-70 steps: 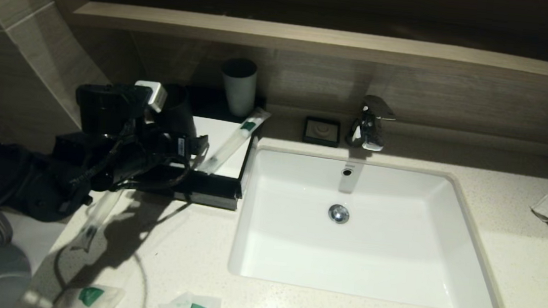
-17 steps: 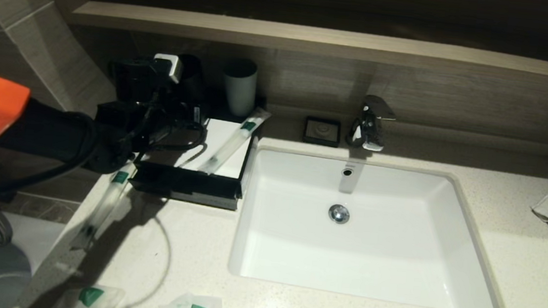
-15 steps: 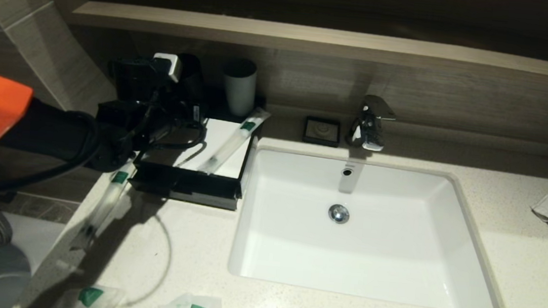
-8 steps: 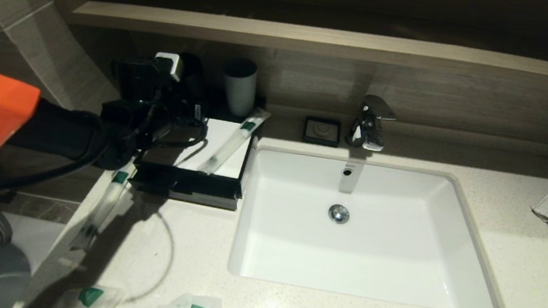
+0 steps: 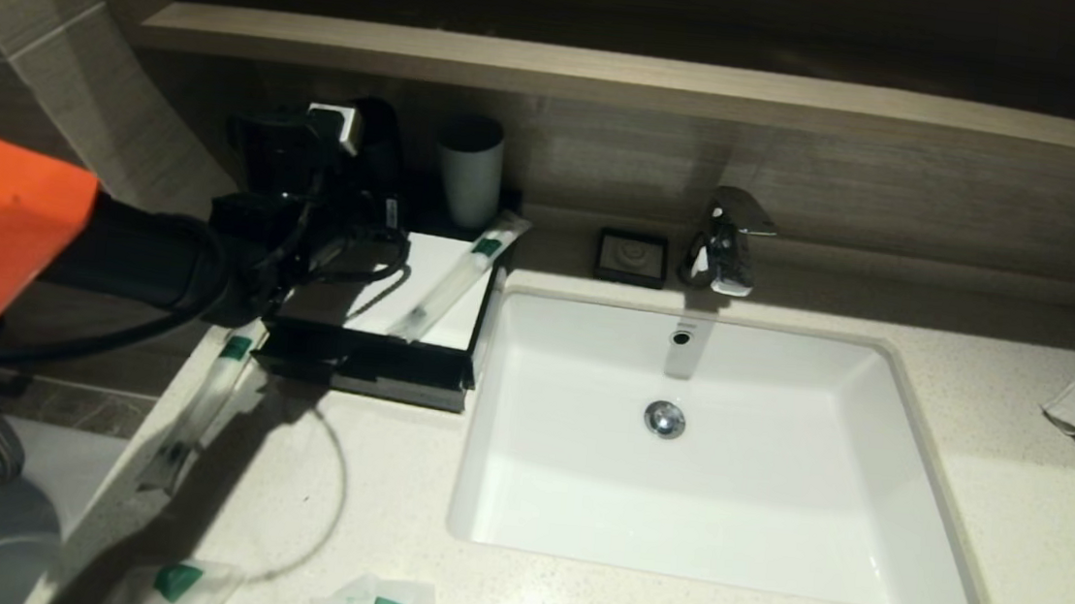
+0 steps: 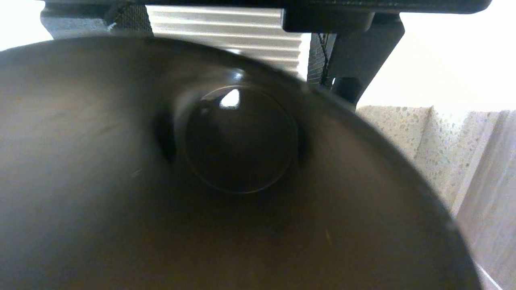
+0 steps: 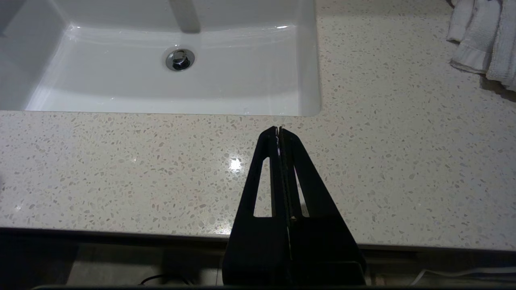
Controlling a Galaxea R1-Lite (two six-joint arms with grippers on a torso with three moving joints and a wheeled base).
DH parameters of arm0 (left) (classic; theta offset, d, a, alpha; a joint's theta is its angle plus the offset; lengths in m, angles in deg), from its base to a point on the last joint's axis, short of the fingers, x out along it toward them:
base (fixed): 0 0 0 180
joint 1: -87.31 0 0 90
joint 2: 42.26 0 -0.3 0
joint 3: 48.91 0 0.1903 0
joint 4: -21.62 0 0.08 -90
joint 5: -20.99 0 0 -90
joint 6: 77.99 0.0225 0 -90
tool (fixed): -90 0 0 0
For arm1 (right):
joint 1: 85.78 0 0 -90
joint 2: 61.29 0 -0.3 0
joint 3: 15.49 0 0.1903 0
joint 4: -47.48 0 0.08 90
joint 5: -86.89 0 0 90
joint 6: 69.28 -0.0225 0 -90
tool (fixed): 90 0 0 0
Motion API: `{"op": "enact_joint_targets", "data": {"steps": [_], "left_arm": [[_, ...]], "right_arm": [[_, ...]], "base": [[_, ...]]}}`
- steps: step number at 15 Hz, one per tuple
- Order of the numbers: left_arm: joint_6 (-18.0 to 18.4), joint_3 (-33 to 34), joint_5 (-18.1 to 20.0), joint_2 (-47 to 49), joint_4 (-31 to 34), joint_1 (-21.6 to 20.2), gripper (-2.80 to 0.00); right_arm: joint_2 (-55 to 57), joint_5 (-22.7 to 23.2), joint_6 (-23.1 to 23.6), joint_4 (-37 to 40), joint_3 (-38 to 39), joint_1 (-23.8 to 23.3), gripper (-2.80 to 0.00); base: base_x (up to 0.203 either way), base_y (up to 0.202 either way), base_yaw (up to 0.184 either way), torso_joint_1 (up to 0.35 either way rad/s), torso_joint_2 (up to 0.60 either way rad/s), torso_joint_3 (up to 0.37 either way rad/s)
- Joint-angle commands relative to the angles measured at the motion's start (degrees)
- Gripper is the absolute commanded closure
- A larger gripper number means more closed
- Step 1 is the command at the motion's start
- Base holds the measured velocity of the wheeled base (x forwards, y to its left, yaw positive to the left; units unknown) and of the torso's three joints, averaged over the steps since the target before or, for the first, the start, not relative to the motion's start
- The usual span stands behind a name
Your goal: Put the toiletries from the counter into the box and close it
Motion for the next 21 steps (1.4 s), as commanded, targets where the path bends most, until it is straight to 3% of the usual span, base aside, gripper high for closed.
{"op": "enact_joint_targets", "data": {"steps": [1,14,15,21], "left_arm": [[0.4,-0.52,-0.1,0.82,-0.3,0.01,0.0],[0.41,-2.88,-0.54,1.86,0.56,0.01,0.0],[0.41,-2.94,-0.54,1.86,0.67,0.01,-2.8],[0.32,-3.58,-0.72,1.51,0.32,0.01,-2.8]], "right_arm": [[0.0,0.04,0.0,0.0,0.09,0.0,0.0],[0.0,0.07,-0.07,0.0,0.09,0.0,0.0],[0.0,0.06,-0.08,0.0,0.09,0.0,0.0],[0.0,0.07,-0.09,0.0,0.09,0.0,0.0]], "base": [[0.0,0.0,0.0,0.0,0.0,0.0],[0.0,0.0,0.0,0.0,0.0,0.0],[0.0,0.0,0.0,0.0,0.0,0.0],[0.0,0.0,0.0,0.0,0.0,0.0]]}}
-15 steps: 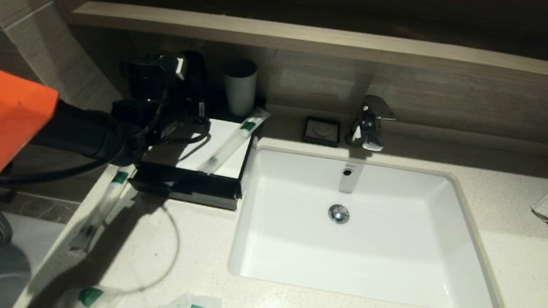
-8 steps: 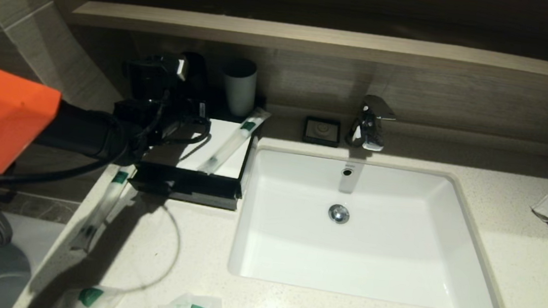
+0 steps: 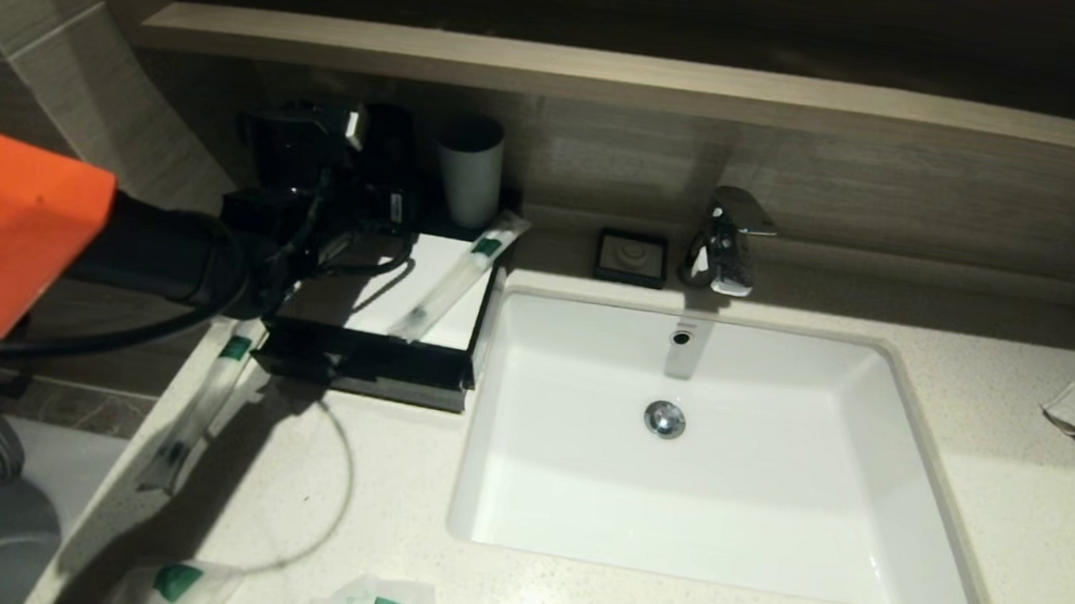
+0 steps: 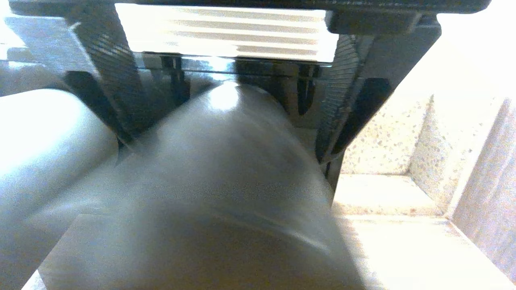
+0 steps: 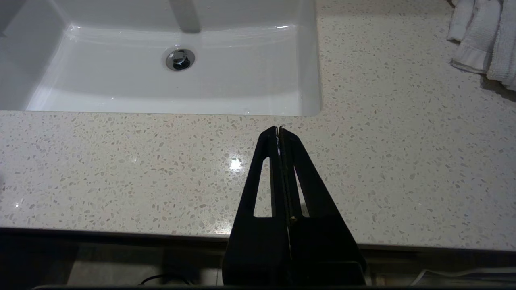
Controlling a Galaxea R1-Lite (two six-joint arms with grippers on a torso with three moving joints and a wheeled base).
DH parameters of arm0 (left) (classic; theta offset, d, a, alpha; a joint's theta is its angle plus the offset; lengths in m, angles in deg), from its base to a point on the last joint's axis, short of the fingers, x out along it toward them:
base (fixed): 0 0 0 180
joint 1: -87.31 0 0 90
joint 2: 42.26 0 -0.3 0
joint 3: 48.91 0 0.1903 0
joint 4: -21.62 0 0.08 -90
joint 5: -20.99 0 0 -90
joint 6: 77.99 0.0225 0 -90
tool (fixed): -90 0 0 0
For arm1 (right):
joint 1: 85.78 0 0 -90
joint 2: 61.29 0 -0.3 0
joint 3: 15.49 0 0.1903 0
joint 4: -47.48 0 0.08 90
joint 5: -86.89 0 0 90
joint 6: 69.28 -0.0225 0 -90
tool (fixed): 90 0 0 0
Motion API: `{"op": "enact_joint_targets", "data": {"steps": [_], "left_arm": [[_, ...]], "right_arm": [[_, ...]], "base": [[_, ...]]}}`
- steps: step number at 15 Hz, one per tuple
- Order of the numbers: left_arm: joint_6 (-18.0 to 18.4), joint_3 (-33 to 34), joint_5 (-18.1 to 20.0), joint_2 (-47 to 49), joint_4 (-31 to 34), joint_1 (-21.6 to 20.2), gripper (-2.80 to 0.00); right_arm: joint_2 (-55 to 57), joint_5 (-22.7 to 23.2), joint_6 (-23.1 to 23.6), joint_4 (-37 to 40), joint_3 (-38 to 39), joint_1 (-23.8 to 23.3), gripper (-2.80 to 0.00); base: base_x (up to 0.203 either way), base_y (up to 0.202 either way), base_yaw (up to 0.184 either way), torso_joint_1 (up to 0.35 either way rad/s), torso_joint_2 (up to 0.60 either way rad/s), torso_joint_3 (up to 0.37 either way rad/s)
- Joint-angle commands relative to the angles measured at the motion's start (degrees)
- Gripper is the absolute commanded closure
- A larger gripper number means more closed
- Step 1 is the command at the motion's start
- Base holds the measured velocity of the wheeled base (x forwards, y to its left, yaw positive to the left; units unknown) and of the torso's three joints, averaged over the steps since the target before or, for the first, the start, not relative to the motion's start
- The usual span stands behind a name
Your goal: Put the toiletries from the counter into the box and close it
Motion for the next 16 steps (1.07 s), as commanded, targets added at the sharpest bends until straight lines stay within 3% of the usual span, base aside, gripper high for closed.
{"op": "enact_joint_targets", "data": {"steps": [1,9,15,16], "left_arm": [[-0.04,-0.01,-0.09,-0.48,-0.27,0.01,-2.8],[-0.29,5.32,0.0,-6.12,-0.4,0.01,-2.8],[-0.92,21.72,0.32,-17.92,-0.44,0.15,-2.8],[-1.4,23.81,0.34,-19.97,-0.37,0.17,-2.52]], "right_arm": [[0.0,0.0,-0.05,0.0,0.09,0.0,0.0],[0.0,-0.09,0.03,0.0,0.09,0.0,0.0],[0.0,-0.09,0.03,0.0,0.0,-0.09,0.0],[0.0,-0.05,0.03,0.0,0.06,0.0,0.0]], "base": [[0.0,0.0,0.0,0.0,0.0,0.0],[0.0,0.0,0.0,0.0,0.0,0.0],[0.0,0.0,0.0,0.0,0.0,0.0],[0.0,0.0,0.0,0.0,0.0,0.0]]}}
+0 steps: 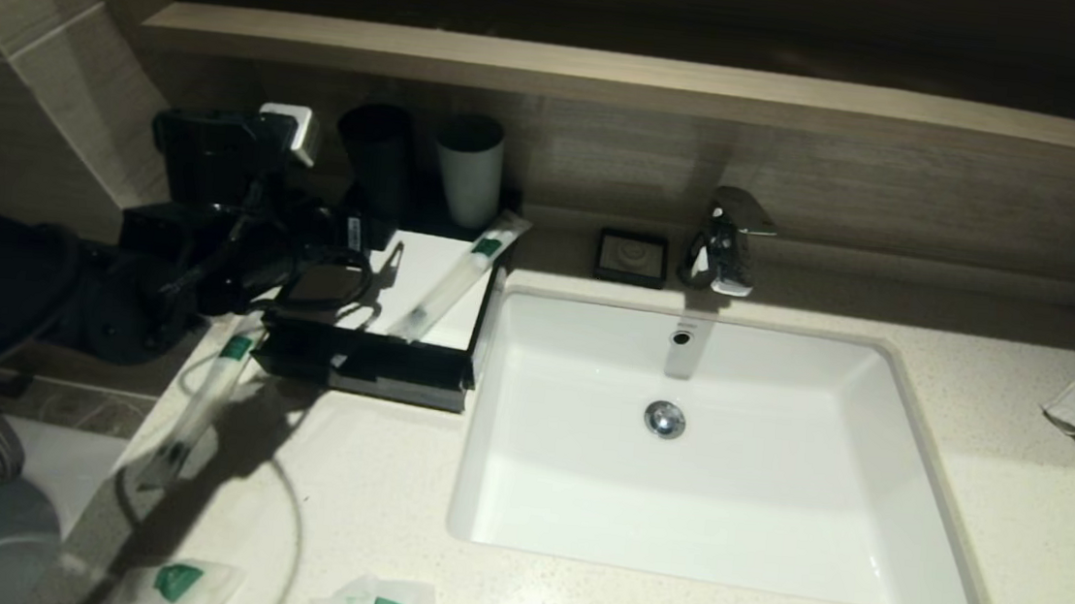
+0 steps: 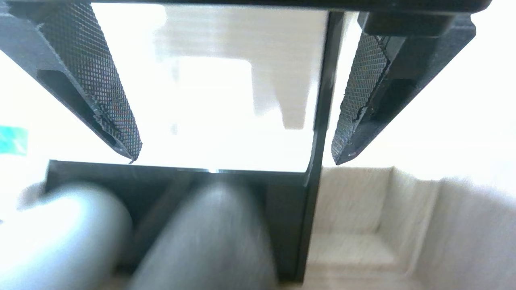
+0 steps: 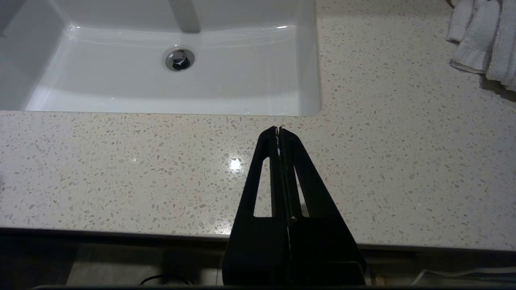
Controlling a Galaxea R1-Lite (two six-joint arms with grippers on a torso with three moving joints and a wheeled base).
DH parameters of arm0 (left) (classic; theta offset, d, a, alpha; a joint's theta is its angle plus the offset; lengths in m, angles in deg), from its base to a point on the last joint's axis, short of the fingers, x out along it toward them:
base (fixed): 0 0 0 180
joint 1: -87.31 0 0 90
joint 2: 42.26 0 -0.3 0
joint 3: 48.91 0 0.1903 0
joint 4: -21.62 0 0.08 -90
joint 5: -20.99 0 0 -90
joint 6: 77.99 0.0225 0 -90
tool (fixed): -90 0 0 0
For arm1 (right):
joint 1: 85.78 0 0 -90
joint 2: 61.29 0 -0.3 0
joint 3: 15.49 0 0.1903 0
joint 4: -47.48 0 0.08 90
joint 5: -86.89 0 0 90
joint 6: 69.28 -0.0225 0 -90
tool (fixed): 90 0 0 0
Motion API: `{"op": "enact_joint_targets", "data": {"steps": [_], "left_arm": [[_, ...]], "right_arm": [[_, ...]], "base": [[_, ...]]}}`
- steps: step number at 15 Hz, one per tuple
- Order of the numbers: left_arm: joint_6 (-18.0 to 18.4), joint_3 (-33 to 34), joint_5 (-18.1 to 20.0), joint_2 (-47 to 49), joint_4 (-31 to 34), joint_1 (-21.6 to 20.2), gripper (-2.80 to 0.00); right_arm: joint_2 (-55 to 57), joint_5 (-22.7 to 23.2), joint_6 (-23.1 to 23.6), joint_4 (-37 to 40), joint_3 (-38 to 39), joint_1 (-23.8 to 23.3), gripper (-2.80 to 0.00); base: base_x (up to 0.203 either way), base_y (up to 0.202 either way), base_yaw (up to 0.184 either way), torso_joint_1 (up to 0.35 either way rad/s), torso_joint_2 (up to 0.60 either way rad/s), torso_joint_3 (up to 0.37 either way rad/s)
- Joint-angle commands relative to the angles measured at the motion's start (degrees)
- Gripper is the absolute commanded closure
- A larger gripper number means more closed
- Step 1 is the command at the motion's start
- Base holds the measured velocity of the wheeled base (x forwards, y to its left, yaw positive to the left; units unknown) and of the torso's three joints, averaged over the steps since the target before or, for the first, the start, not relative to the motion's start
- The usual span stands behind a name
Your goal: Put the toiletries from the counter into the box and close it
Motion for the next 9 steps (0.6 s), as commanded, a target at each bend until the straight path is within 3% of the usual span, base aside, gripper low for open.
{"op": "enact_joint_targets", "data": {"steps": [1,5,9], "left_arm": [[-0.99,5.74,-0.03,-8.19,-0.02,0.02,0.0],[-1.93,12.47,0.05,-16.15,0.49,0.84,0.0],[-2.01,18.2,0.2,-22.35,2.71,4.29,0.0]], "right_arm": [[0.0,0.05,0.0,0.0,0.0,0.02,0.0],[0.0,0.04,0.0,0.0,0.0,0.02,0.0],[0.0,-0.03,0.0,0.0,0.0,0.02,0.0]], "base": [[0.0,0.0,0.0,0.0,0.0,0.0],[0.0,0.0,0.0,0.0,0.0,0.0],[0.0,0.0,0.0,0.0,0.0,0.0]]}}
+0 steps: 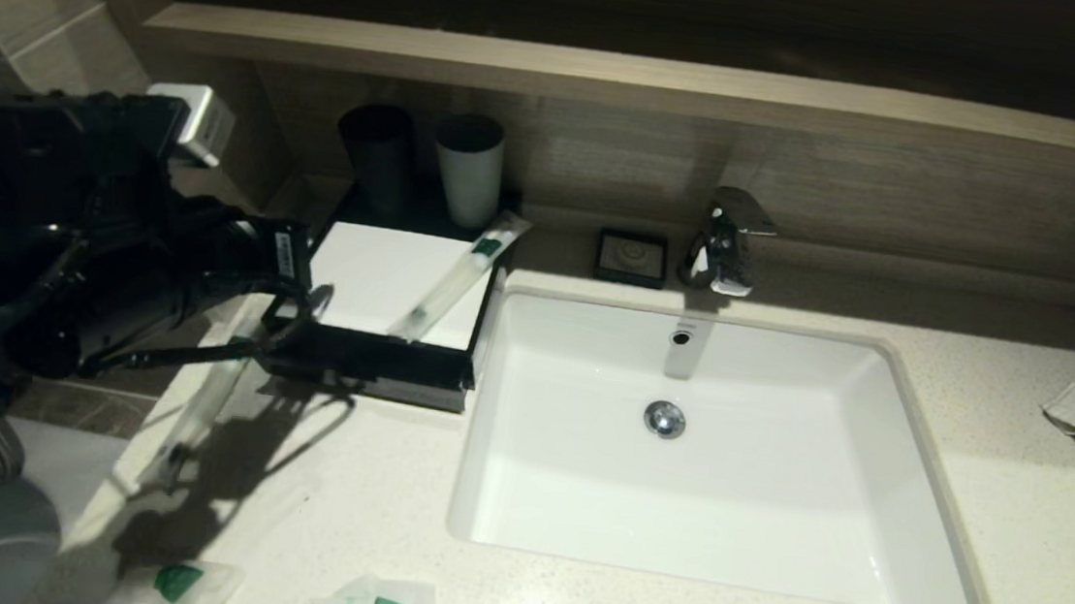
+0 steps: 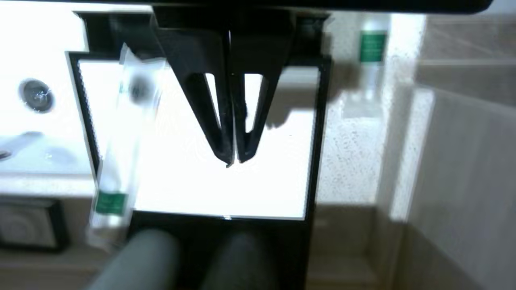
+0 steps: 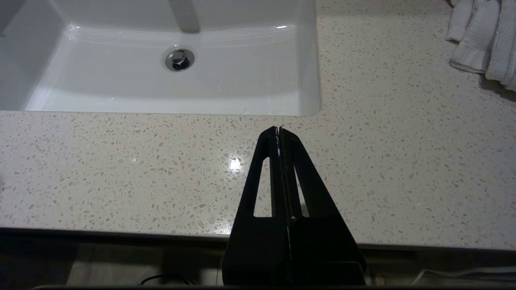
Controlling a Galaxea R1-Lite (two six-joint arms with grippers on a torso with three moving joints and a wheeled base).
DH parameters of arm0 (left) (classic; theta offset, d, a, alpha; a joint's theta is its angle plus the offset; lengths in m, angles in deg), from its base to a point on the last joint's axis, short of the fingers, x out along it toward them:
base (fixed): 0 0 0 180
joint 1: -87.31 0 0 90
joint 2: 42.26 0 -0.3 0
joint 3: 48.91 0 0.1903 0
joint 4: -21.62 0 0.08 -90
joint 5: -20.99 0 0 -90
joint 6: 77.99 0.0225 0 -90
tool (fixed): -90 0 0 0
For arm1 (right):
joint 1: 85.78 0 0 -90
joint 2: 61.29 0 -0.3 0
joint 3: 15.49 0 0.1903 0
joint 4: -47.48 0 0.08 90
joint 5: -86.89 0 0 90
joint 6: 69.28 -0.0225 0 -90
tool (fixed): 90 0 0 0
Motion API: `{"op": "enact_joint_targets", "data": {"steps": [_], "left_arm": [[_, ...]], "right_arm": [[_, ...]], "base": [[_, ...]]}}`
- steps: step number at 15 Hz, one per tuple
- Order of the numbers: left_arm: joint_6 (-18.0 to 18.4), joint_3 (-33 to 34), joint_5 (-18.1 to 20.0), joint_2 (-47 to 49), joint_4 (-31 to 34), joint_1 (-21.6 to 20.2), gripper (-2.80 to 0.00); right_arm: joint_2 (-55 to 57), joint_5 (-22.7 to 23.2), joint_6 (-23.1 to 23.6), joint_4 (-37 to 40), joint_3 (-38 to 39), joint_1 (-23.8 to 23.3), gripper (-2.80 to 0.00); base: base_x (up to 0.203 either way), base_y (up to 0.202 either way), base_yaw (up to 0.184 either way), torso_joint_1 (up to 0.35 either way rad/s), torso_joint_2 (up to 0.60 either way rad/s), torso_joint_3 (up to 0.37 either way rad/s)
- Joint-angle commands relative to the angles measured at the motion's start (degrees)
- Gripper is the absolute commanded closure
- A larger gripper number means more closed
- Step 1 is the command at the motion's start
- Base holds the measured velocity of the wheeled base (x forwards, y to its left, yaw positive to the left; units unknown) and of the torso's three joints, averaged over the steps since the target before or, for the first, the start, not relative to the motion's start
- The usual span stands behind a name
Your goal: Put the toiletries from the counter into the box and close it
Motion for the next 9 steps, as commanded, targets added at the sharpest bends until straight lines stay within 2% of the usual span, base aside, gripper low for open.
{"op": "enact_joint_targets", "data": {"steps": [1,4,9], "left_arm": [[-0.13,3.72,-0.01,-5.67,1.76,2.01,0.0],[-0.26,7.08,0.01,-9.62,4.29,3.06,0.0],[-0.96,14.2,0.01,-14.9,4.97,3.09,0.0]], "right_arm": [[0.0,-0.02,-0.01,0.0,0.0,0.0,0.0],[0.0,0.05,-0.01,0.0,0.0,0.0,0.0],[0.0,0.05,-0.01,0.0,0.0,0.0,0.0]], "base": [[0.0,0.0,0.0,0.0,0.0,0.0],[0.0,0.0,0.0,0.0,0.0,0.0],[0.0,0.0,0.0,0.0,0.0,0.0]]}}
